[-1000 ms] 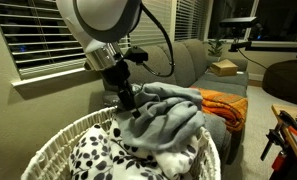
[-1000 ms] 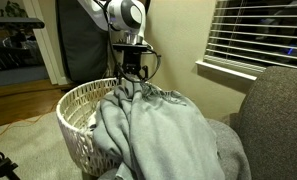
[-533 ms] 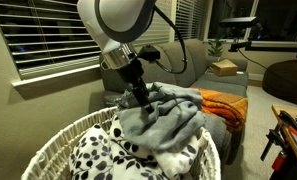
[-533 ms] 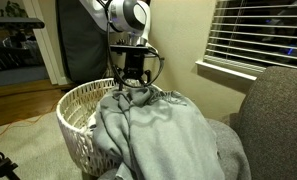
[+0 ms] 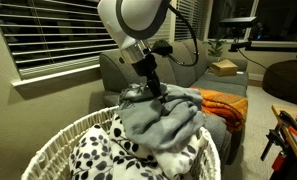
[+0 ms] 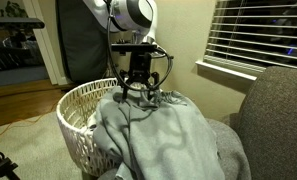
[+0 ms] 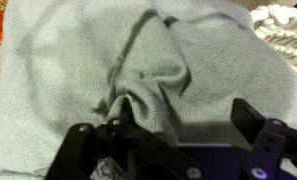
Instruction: Put the gray blanket in the white basket
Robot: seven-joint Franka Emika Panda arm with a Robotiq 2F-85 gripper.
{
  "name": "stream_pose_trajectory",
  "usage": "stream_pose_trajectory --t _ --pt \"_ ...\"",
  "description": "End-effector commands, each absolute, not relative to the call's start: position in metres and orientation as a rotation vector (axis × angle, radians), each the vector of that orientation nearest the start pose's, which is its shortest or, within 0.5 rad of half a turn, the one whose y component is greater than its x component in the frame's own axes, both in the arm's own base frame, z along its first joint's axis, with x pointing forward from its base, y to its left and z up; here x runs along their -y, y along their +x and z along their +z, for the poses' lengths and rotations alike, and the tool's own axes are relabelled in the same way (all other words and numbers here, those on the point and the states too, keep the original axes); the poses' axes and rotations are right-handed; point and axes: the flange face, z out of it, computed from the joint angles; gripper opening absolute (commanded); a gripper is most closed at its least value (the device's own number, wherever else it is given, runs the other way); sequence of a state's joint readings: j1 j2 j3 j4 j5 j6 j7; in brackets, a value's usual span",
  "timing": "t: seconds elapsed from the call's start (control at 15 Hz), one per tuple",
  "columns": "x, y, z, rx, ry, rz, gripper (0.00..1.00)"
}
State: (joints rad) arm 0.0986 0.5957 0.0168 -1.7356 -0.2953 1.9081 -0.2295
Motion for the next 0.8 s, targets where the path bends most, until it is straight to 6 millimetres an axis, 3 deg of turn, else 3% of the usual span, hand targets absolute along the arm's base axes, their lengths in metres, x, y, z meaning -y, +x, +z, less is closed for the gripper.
stream_pose_trajectory --t 0.0,0.33,0.73 --pt "-0.021 0.600 0.232 0.728 -3.256 0.701 1.00" --pt "0.010 0.592 0.236 0.618 -3.271 0.696 1.00" --pt "0.030 0.585 0.230 0.552 -3.281 0.635 1.00"
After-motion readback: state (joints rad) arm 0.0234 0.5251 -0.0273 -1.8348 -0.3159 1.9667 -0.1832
